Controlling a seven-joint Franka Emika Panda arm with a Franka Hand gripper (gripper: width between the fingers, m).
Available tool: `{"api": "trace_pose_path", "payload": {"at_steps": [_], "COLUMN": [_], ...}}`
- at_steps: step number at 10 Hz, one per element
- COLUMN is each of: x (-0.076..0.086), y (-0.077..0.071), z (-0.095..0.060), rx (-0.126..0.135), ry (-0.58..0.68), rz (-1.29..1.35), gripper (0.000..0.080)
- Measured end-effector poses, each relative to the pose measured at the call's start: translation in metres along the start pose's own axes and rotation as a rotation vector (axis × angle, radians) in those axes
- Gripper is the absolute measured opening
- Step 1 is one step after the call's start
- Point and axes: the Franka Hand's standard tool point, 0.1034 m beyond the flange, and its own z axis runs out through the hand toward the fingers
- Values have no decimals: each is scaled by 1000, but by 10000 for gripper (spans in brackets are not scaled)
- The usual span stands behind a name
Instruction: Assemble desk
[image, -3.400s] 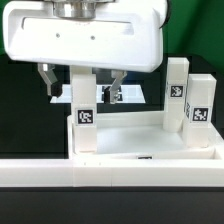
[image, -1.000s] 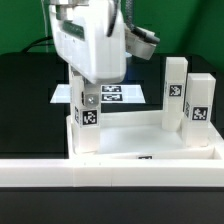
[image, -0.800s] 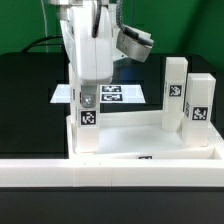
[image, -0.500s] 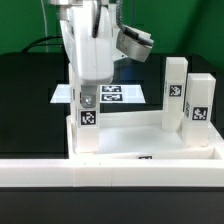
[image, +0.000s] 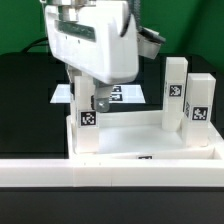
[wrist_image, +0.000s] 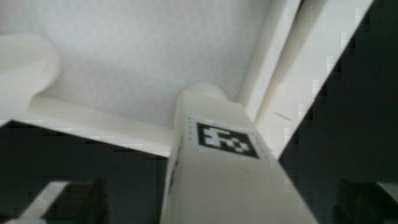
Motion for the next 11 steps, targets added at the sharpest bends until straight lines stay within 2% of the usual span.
{"api": "trace_pose_path", "payload": {"at_steps": [6, 11], "x": [1, 3], "y": [0, 2], "z": [-1, -1], "rx": [-12, -31], "ry": [7, 9], "rz": [-594, -935], "gripper": [649, 649]}}
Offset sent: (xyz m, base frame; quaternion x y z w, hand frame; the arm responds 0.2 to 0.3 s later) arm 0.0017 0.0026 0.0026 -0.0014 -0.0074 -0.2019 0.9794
